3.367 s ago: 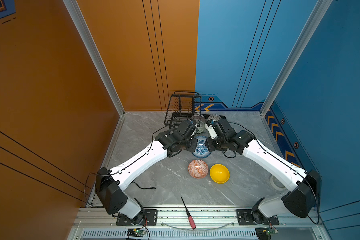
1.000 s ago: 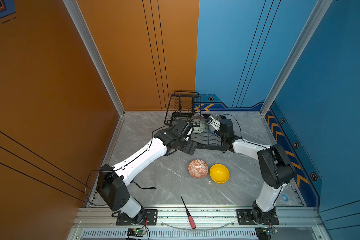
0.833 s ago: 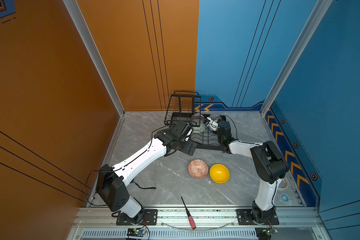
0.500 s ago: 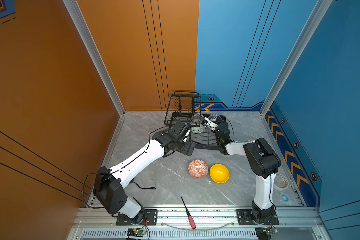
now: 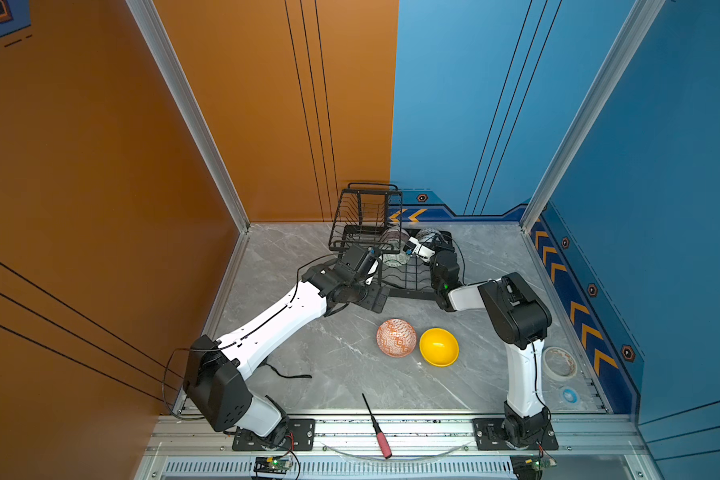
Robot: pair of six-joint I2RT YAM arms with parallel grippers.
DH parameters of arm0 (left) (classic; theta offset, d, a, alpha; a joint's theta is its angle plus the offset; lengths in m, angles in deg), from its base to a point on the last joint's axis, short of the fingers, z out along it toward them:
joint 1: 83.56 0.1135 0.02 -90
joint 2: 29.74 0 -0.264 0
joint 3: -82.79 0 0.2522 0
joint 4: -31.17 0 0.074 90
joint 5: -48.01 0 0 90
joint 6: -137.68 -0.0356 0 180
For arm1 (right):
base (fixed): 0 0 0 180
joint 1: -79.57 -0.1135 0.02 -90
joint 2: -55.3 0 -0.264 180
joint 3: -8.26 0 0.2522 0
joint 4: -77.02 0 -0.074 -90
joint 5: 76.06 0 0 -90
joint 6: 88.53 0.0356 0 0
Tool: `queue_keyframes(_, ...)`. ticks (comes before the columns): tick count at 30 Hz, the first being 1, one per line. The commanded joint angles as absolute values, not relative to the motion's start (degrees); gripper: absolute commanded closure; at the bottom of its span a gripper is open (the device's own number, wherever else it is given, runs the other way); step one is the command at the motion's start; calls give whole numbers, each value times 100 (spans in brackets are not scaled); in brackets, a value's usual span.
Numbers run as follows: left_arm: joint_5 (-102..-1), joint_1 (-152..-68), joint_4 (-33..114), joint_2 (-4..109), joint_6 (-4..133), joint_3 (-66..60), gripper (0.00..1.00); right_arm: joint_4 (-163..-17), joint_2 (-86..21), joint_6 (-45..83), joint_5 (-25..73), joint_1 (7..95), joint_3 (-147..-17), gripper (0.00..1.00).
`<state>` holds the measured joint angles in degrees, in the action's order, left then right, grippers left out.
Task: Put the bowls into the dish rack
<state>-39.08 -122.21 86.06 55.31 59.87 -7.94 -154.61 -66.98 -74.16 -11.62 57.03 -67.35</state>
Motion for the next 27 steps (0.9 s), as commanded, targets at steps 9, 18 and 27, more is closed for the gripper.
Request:
queue_keyframes(9,-4024,-12170,8536,5367,5955,-736,2,-16084,-6730,-7487,-1013,5714,-6532,100)
queue_keyframes(18,-4024,-12166,8540,5340,5963,-711,2,-15193,-6510,-7093,-773,5716,-6337,100)
queue_keyframes(27,-4058,-12172,8534,5366,5963,-735,2,-14456,-6478,-6884,-732,5750,-6469,100)
